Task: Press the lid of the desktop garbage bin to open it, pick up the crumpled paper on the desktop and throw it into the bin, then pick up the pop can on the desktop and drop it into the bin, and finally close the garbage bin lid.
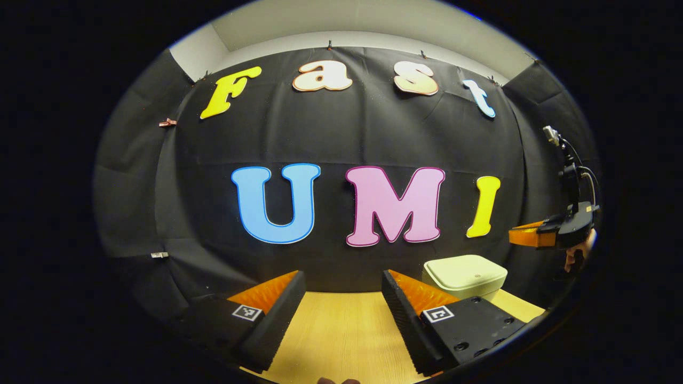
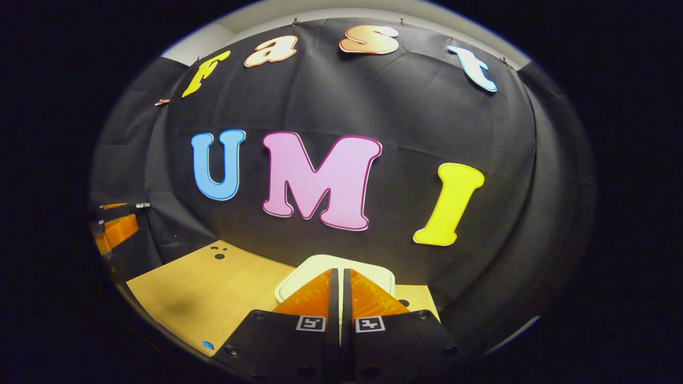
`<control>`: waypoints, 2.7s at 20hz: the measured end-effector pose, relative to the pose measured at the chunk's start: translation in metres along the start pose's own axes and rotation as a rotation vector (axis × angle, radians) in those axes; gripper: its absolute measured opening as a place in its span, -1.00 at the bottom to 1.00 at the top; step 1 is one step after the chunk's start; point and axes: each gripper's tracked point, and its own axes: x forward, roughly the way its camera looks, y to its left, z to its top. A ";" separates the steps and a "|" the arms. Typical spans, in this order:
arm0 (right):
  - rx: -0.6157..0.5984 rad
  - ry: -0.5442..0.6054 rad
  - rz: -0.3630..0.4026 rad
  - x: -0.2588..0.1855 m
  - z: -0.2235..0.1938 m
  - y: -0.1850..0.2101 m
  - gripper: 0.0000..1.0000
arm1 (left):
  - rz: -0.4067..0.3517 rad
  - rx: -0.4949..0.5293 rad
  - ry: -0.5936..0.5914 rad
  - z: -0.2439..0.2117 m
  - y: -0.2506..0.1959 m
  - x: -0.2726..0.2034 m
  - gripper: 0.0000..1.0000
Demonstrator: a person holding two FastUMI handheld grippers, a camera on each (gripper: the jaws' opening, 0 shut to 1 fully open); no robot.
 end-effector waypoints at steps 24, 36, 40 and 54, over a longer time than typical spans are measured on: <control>0.025 0.186 0.026 0.074 -0.103 0.016 -0.89 | 0.066 -0.013 0.052 -0.019 0.021 0.009 0.88; 0.095 0.168 0.003 0.072 -0.082 0.010 -0.88 | 0.064 -0.003 0.038 -0.015 0.016 0.007 0.87; 0.012 0.045 -0.006 0.061 -0.048 0.006 -0.88 | 0.071 -0.010 0.052 -0.019 0.017 0.002 0.88; -0.040 -0.025 0.120 0.002 -0.029 0.043 -0.53 | -0.060 -0.081 0.203 -0.074 0.002 -0.014 0.88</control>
